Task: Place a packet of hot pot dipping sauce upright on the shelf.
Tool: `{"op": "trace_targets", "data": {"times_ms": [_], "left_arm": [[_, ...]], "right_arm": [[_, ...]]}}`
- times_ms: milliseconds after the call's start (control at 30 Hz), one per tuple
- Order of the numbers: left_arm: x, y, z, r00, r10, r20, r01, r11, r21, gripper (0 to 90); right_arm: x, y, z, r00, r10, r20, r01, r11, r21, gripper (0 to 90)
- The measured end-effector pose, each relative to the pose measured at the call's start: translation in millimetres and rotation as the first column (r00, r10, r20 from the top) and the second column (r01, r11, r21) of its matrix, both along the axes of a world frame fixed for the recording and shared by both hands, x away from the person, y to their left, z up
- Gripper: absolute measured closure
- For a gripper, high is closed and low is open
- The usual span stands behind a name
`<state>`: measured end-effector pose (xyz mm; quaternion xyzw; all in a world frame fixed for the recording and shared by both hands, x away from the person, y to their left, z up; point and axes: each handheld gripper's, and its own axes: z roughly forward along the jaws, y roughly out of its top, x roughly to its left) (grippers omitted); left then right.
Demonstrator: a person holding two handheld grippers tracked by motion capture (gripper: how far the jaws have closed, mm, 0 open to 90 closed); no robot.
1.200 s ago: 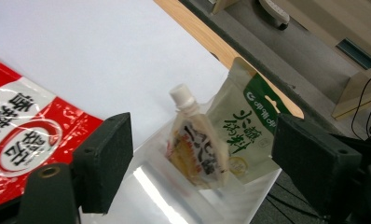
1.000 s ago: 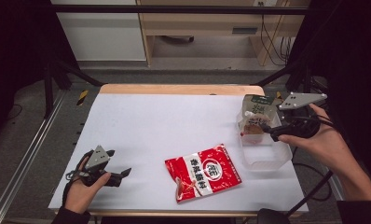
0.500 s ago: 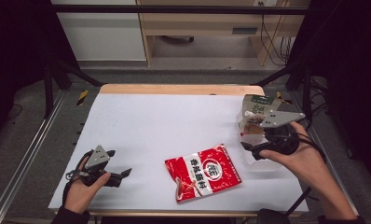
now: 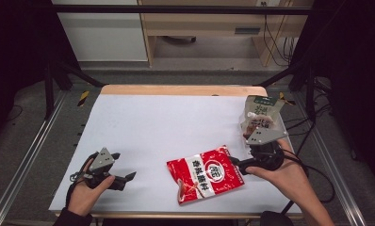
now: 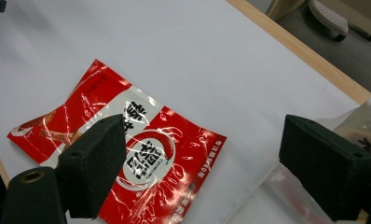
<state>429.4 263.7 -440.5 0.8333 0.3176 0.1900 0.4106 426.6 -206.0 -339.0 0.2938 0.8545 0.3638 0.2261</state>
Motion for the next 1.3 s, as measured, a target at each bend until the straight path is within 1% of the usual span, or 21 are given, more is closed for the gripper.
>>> {"op": "trace_targets", "data": {"times_ms": [133, 233, 367, 400, 467, 533, 567, 600, 633, 733, 767, 800, 833, 900, 967, 1067, 1200, 1300], "left_arm": [[-1.2, -2.5, 1.8, 0.9998, -0.01, 0.016, 0.01, 1.0, 0.001, 7.1], [-1.8, -5.6, 3.0, 0.9996, -0.007, 0.027, 0.007, 1.0, 0.002, 7.1], [0.4, -11.6, 2.5, 0.9995, -0.01, 0.03, 0.01, 0.9999, 0.007, 7.3], [1.4, -13.8, 2.4, 0.9995, -0.012, 0.03, 0.012, 0.9999, 0.011, 7.6], [2.5, -18.5, 3.0, 0.9994, -0.017, 0.031, 0.016, 0.9997, 0.019, 7.8], [2.6, -22.9, 4.1, 0.9991, -0.03, 0.031, 0.029, 0.9992, 0.028, 8.1], [2.3, -25.6, 4.6, 0.9989, -0.032, 0.033, 0.031, 0.9991, 0.028, 8.3], [2.2, -28.5, 5.7, 0.9987, -0.038, 0.035, 0.037, 0.9989, 0.031, 8.6], [2.2, -31.9, 6.8, 0.9983, -0.047, 0.035, 0.046, 0.9984, 0.031, 8.8], [2.0, -43.0, 10.6, 0.9962, -0.076, 0.043, 0.074, 0.9961, 0.047, 8.9], [1.9, -48.6, 12.1, 0.9948, -0.092, 0.043, 0.09, 0.9947, 0.05, 8.9], [1.9, -52.0, 12.9, 0.994, -0.1, 0.043, 0.098, 0.9938, 0.054, 8.9], [2.0, -57.6, 14.0, 0.9928, -0.111, 0.044, 0.109, 0.9924, 0.057, 8.9], [1.9, -66.7, 15.2, 0.9903, -0.132, 0.044, 0.129, 0.9899, 0.059, 8.9], [2.2, -76.1, 14.8, 0.9878, -0.15, 0.042, 0.147, 0.987, 0.065, 8.9], [2.9, -85.4, 12.5, 0.9856, -0.166, 0.031, 0.163, 0.9833, 0.08, 8.9], [2.5, -95.8, 8.6, 0.9815, -0.191, 0.014, 0.189, 0.9774, 0.095, 8.9], [3.1, -101.9, 5.2, 0.9793, -0.202, 0.002, 0.201, 0.9736, 0.109, 8.9]], "right_arm": [[-5.8, 4.5, -10.6, 0.9999, 0.014, 0.0, -0.014, 1.0, -0.007, 15.4], [-10.3, 5.8, -19.7, 0.9998, 0.02, -0.005, -0.02, 1.0, -0.011, 15.3], [-16.5, 5.9, -31.3, 0.9995, 0.026, -0.017, -0.026, 1.0, 0.0, 15.1], [-17.8, 6.2, -33.9, 0.9997, 0.018, -0.018, -0.018, 1.0, -0.004, 14.9], [-20.0, 6.9, -38.2, 0.9993, 0.024, -0.028, -0.024, 1.0, -0.006, 14.7], [-22.6, 7.4, -41.5, 0.999, 0.03, -0.034, -0.03, 1.0, 0.0, 14.9], [-24.4, 7.7, -43.8, 0.9986, 0.029, -0.044, -0.029, 1.0, -0.003, 14.9], [-25.5, 7.9, -46.0, 0.9986, 0.031, -0.044, -0.031, 0.999, -0.008, 15.0], [-26.4, 7.7, -48.0, 0.9978, 0.032, -0.058, -0.033, 0.999, -0.012, 14.8], [-27.3, 5.0, -55.7, 0.9961, 0.032, -0.082, -0.035, 0.999, -0.027, 15.0], [-27.4, 4.2, -58.1, 0.9954, 0.032, -0.09, -0.034, 0.999, -0.027, 14.9], [-27.4, 2.5, -62.2, 0.9939, 0.029, -0.107, -0.032, 0.999, -0.031, 14.8], [-27.2, 1.5, -65.1, 0.9931, 0.026, -0.114, -0.03, 0.999, -0.03, 14.6], [-27.2, -1.7, -73.3, 0.9884, 0.02, -0.15, -0.026, 0.999, -0.037, 13.8], [-27.1, -3.9, -81.7, 0.9843, 0.012, -0.176, -0.02, 0.999, -0.046, 12.5], [-27.3, -7.0, -92.8, 0.9763, 0.002, -0.216, -0.01, 0.999, -0.034, 12.2], [-26.8, -11.2, -103.4, 0.969, 0.001, -0.247, -0.011, 0.999, -0.038, 12.2], [-25.9, -14.9, -107.9, 0.9649, 0.0, -0.263, -0.008, 0.999, -0.031, 12.1]]}}
